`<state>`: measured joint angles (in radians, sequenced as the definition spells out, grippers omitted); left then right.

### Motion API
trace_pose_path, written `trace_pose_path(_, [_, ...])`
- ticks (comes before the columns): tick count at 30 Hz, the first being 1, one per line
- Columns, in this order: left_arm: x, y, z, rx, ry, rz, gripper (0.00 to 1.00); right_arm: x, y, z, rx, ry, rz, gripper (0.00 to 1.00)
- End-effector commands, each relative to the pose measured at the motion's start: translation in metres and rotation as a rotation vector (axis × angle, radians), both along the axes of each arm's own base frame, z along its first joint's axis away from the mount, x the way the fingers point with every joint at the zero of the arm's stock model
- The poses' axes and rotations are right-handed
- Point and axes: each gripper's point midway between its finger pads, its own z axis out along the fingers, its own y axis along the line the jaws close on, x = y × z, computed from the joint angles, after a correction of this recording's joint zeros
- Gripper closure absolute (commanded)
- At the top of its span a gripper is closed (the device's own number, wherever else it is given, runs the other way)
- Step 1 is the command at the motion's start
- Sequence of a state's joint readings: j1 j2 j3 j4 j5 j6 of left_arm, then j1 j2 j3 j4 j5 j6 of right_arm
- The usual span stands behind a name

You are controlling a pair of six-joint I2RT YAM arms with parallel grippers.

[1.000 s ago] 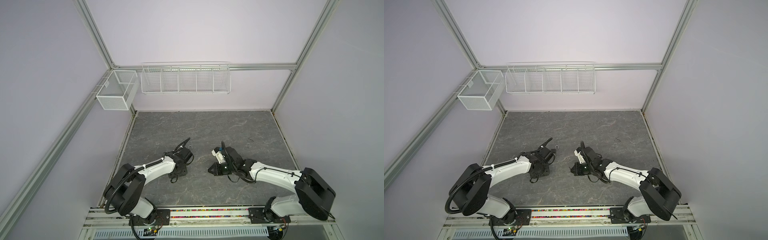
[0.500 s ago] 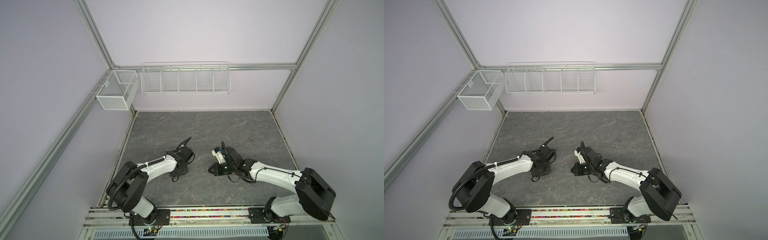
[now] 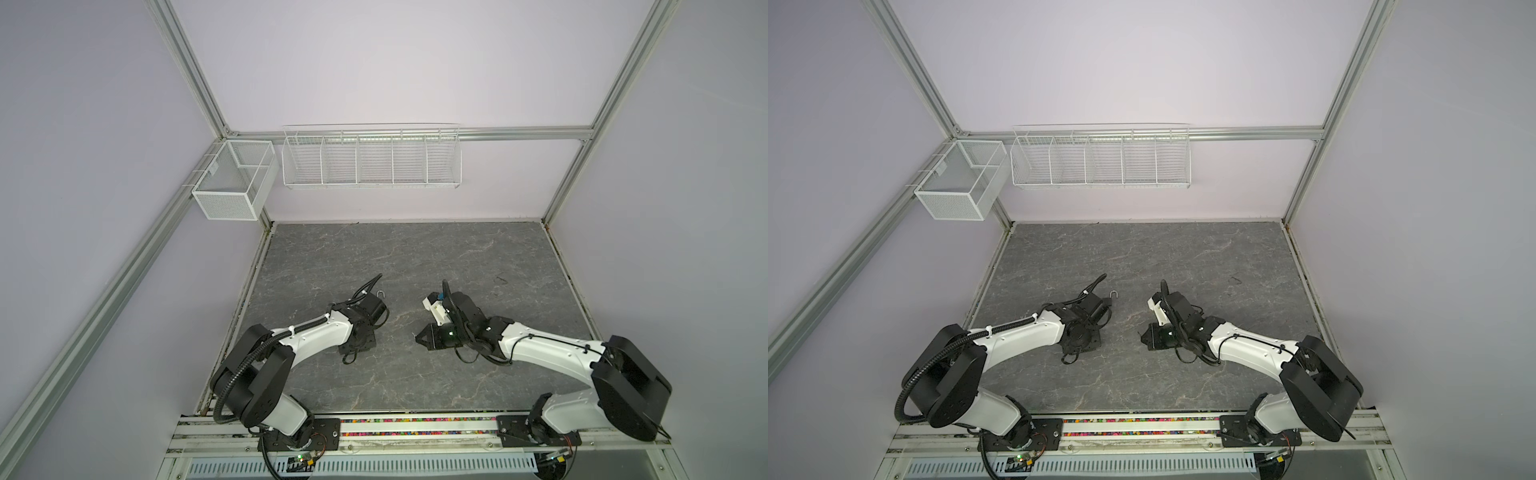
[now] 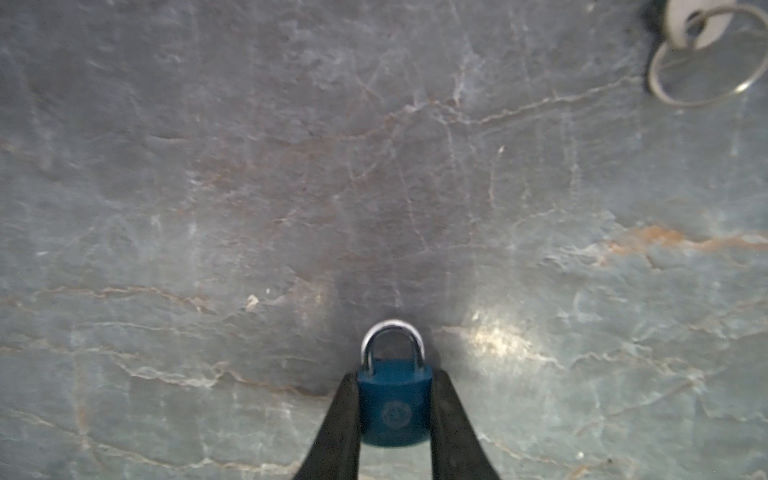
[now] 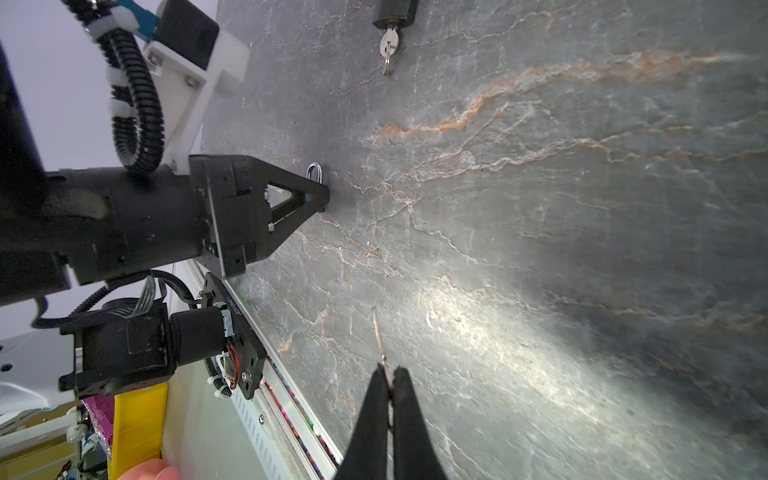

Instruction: Unlock with the key

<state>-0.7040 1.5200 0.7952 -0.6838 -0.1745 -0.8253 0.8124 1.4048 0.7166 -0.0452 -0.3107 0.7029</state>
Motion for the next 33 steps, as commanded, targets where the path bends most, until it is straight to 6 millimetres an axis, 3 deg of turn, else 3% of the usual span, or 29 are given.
trace_pose_path(1, [-0.004, 0.006, 0.004, 0.002, 0.002, 0.006, 1.0, 0.004, 0.0, 0.008, 0.01, -0.02, -0.012, 0.94])
trace_pose_path(10, [0.01, -0.008, 0.043, -0.098, -0.099, 0.046, 1.0, 0.008, -0.009, 0.013, 0.019, -0.019, -0.088, 0.94])
trace_pose_path(13, [0.018, -0.019, 0.069, -0.137, -0.152, 0.064, 1.0, 0.011, -0.006, 0.018, 0.063, -0.005, -0.138, 0.94])
trace_pose_path(18, [0.036, -0.056, 0.121, -0.281, -0.279, 0.06, 1.0, 0.018, -0.003, 0.024, 0.087, -0.051, -0.211, 0.94])
trace_pose_path(21, [0.045, -0.074, 0.142, -0.383, -0.336, 0.074, 1.0, 0.021, -0.003, 0.032, 0.114, -0.084, -0.257, 0.94])
trace_pose_path(27, [0.06, -0.099, 0.165, -0.538, -0.413, 0.082, 1.0, 0.013, 0.005, 0.044, 0.164, -0.115, -0.274, 0.94])
trace_pose_path(33, [0.062, -0.109, 0.177, -0.529, -0.446, 0.067, 1.0, 0.009, 0.015, 0.058, 0.195, -0.153, -0.301, 0.94])
